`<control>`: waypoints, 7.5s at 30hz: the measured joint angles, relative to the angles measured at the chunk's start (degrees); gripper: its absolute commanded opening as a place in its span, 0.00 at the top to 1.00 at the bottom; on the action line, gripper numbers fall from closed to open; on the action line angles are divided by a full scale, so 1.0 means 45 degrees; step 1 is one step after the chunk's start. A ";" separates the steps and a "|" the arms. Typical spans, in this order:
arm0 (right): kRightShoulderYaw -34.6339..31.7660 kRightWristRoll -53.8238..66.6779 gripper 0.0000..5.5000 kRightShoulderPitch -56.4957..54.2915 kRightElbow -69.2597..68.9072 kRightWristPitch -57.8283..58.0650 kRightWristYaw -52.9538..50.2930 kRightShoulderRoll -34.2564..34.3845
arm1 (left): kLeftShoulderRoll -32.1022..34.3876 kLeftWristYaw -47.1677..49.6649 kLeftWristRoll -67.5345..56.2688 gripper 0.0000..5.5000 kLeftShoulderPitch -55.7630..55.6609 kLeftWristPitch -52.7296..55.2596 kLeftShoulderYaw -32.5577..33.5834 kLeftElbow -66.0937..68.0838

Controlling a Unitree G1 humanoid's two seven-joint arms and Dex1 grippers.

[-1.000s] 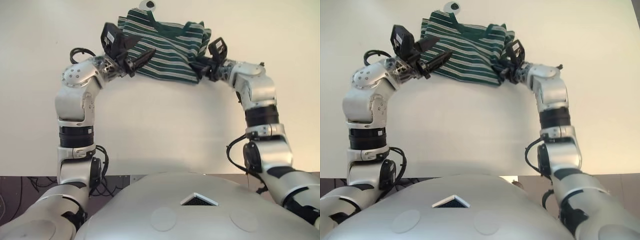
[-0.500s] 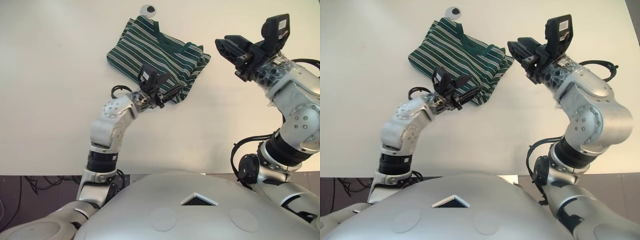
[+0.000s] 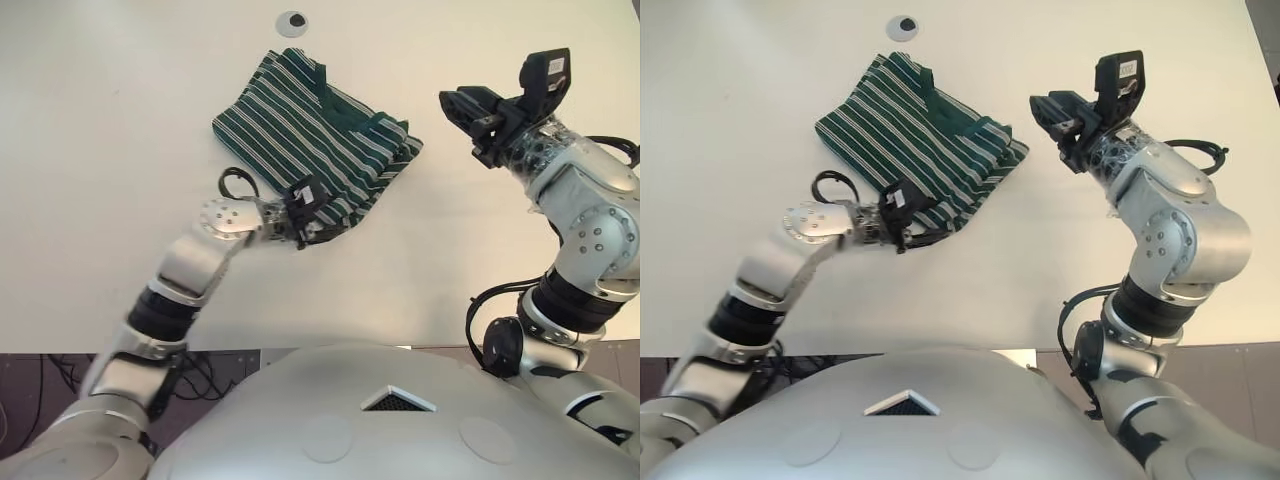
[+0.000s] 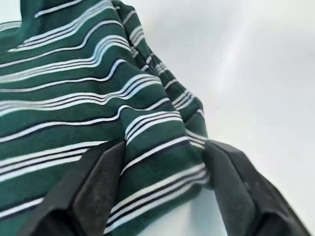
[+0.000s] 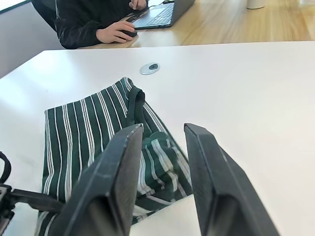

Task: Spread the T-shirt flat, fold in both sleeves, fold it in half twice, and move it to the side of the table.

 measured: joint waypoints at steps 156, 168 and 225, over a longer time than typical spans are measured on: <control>0.2994 -0.0163 0.80 -0.6035 1.7367 -1.1674 0.3873 -0.0886 | -0.8598 1.0243 -1.2764 1.00 -0.3055 0.5448 1.6675 0.8289; 0.3792 -0.1147 0.79 -0.2979 1.3708 -1.0824 0.2267 -0.0853 | -0.9327 1.1184 -1.4874 0.67 -0.1695 0.5917 1.5918 0.6229; 0.4174 -0.1253 0.79 -0.1448 1.2649 -1.1301 0.0621 0.0128 | -0.4432 0.7508 0.1731 0.59 -0.8469 -0.2344 0.5315 1.5606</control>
